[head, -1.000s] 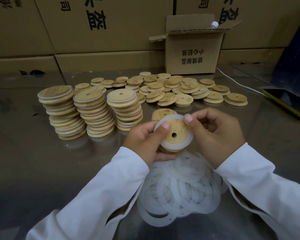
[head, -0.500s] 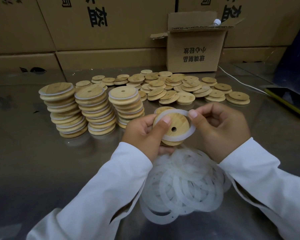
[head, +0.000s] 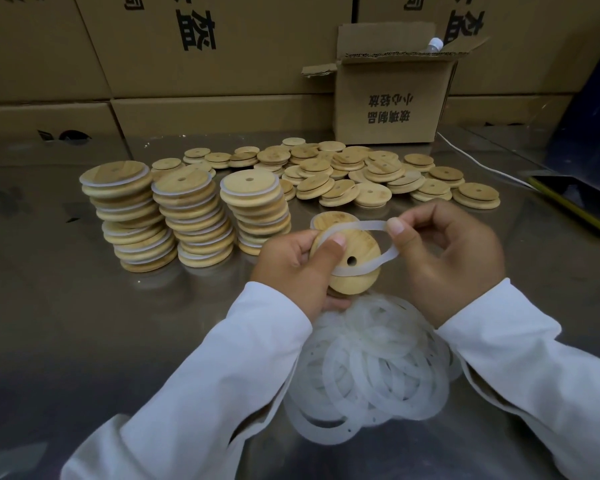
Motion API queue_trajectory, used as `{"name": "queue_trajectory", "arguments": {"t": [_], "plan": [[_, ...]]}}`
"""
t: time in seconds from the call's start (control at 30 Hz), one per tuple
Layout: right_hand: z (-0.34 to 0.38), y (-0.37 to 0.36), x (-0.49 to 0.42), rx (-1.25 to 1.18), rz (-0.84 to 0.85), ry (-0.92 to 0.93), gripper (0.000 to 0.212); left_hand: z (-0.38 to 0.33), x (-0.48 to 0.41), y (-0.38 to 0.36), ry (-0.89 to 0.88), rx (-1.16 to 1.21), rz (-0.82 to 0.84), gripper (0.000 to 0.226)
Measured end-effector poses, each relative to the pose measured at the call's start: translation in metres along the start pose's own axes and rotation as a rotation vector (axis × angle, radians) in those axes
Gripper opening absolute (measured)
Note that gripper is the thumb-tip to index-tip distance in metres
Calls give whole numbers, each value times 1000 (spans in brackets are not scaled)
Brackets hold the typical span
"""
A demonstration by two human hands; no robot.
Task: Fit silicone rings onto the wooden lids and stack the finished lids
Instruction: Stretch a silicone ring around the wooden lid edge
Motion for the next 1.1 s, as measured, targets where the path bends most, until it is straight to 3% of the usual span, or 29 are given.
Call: {"name": "queue_trajectory", "arguments": {"t": [0.1,0.27,0.37,0.7,1.1], "plan": [[2,2,-1,5,-25,20,21,1,1,-3,28,-39,64,18],[-7,1,-4,-72,17,-123,20,4,4,-7,41,-66,137,17],[-9,0,-3,-109,44,-154,19,3,5,-8,-6,-72,120,17],[6,-6,1,-146,145,-15,16,2,7,-9,-74,-76,125,14],[0,-5,-2,-277,131,-161,18,2,4,-7,-16,32,141,14]]}}
Point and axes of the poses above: each hand's wrist, its own x-axis away from the middle knuckle, its own y-axis out of the back of the hand, z = x × y, the point moved 5 cm from there along -x, towards the middle knuckle, and after that the axes turned 2 degrees about -z, right-handed, at the moved point
